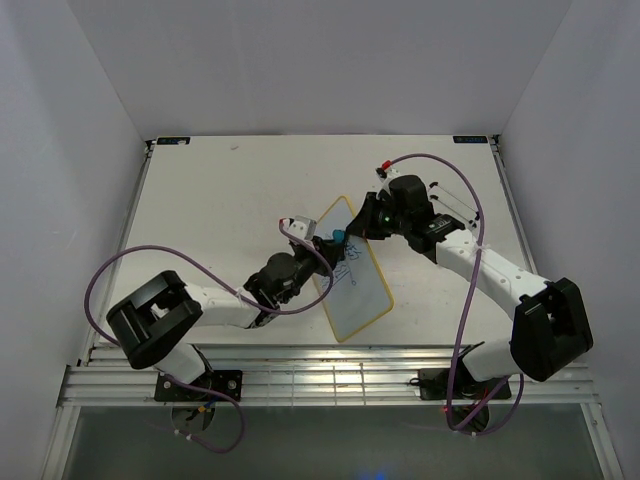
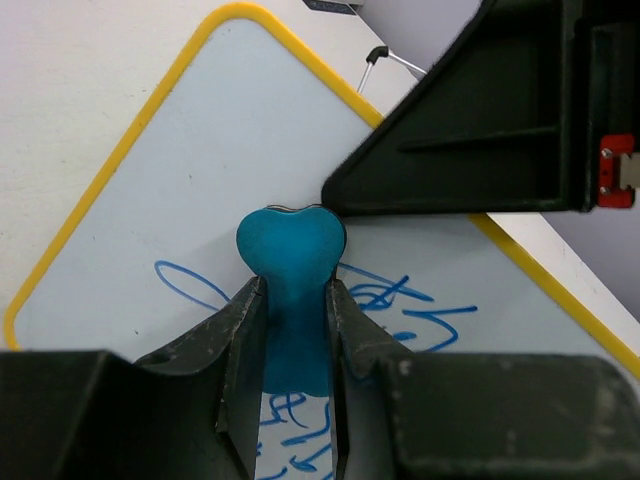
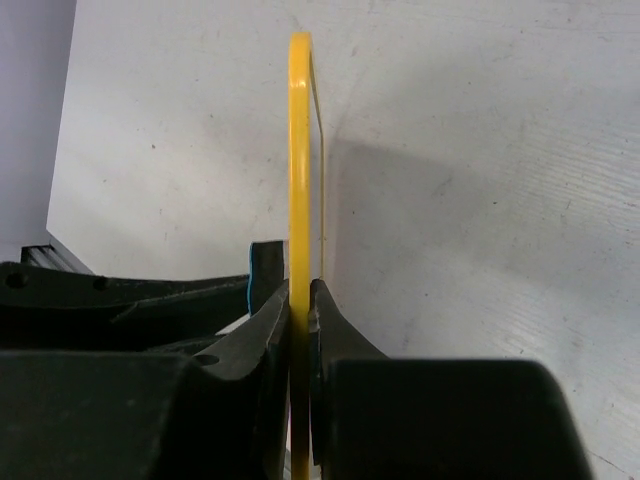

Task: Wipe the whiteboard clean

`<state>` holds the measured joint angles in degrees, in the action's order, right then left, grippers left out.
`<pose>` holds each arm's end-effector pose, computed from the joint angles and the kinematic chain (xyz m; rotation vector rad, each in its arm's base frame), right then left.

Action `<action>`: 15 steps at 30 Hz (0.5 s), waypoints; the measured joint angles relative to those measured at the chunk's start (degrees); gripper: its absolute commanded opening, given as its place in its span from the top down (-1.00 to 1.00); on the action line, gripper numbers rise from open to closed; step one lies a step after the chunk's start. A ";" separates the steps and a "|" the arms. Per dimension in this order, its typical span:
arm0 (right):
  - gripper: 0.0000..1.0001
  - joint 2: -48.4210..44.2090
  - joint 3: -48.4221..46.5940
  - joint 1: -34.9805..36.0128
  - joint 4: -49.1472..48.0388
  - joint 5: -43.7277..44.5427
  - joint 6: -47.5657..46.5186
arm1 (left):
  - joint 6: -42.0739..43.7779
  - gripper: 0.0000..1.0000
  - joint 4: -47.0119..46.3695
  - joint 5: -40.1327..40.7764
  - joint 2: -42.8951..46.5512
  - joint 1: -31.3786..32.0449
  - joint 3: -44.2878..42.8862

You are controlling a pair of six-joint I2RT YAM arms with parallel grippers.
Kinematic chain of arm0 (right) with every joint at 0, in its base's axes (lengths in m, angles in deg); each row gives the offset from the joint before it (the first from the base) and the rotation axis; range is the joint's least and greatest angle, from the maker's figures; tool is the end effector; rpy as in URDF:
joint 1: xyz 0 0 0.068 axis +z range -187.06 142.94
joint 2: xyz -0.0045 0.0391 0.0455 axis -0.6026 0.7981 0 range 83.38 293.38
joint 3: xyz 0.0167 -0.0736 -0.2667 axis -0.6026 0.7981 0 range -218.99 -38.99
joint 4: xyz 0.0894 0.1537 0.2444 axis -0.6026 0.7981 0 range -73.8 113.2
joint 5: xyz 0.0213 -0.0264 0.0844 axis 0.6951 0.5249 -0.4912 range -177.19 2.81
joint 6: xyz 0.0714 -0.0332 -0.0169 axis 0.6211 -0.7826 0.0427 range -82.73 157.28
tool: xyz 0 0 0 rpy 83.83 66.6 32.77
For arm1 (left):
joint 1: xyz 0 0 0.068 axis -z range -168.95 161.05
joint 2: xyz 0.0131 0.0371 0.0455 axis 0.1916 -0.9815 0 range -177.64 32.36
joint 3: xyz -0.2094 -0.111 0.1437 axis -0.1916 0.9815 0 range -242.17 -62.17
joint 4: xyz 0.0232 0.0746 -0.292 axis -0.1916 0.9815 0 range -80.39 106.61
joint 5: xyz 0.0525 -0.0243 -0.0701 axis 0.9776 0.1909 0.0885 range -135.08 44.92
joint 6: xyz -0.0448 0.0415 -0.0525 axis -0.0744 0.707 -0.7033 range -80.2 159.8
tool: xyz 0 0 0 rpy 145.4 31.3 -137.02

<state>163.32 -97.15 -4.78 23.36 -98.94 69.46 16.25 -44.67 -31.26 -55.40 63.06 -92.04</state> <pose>0.3199 0.2189 0.2578 -0.1343 2.1876 0.8784 0.2314 -0.2694 0.1606 0.2283 1.6796 -0.8075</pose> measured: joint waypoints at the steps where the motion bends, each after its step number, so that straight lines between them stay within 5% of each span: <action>1: 0.85 0.00 0.00 -0.02 0.02 0.15 0.02 | 0.13 1.00 -0.04 0.63 0.00 0.63 0.13; 15: 0.85 0.02 0.11 -0.44 -0.07 1.27 -0.72 | 4.81 1.00 -2.43 -9.05 1.09 5.11 0.28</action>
<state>163.34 -97.04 -5.22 23.29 -97.67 68.74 21.06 -47.10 -40.31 -54.31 68.17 -91.75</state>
